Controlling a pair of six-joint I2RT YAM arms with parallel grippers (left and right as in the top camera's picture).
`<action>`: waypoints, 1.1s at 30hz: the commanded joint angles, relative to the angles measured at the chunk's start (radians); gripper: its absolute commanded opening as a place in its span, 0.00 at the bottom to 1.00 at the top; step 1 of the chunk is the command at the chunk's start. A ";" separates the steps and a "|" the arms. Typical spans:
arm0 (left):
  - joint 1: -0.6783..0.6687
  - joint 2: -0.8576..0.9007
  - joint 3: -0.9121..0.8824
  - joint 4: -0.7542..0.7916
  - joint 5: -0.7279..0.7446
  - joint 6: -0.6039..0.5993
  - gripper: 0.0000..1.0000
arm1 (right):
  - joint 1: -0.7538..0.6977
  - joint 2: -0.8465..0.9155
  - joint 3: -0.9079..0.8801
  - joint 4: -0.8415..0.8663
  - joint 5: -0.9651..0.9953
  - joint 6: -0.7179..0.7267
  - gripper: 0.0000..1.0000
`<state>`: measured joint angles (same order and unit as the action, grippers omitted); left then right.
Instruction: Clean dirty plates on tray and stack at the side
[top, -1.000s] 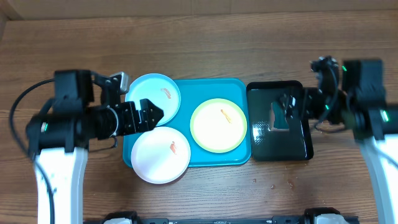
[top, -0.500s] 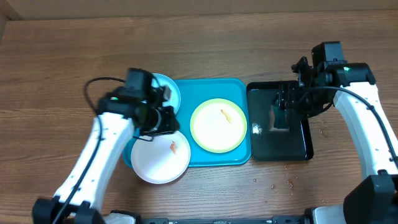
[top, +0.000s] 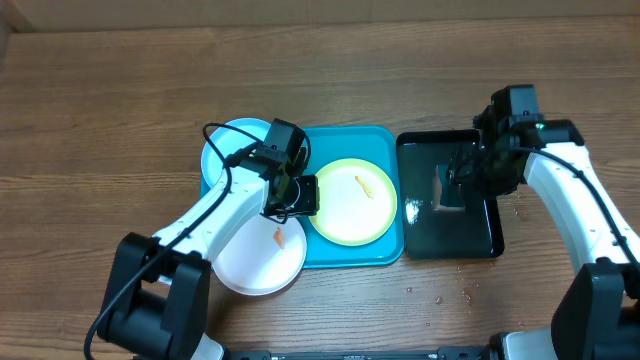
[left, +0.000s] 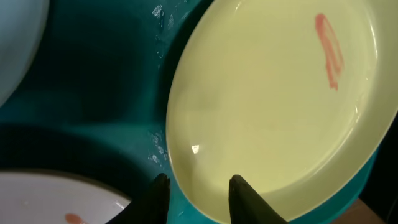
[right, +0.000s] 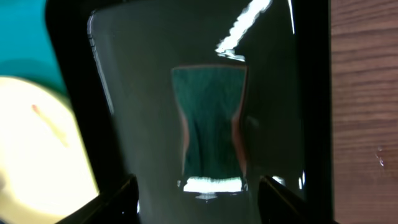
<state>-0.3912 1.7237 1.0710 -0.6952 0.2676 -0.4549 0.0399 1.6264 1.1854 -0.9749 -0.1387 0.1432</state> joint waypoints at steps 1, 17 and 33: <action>-0.002 0.016 -0.007 0.013 -0.029 -0.026 0.29 | -0.001 0.004 -0.052 0.058 0.019 0.014 0.63; -0.024 0.018 -0.009 0.019 -0.146 -0.052 0.19 | 0.040 0.005 -0.158 0.247 0.042 0.006 0.64; -0.075 0.018 -0.010 0.020 -0.243 -0.067 0.21 | 0.051 0.005 -0.158 0.246 0.097 0.006 0.70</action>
<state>-0.4633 1.7329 1.0695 -0.6796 0.0696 -0.5034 0.0887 1.6268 1.0309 -0.7330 -0.0589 0.1528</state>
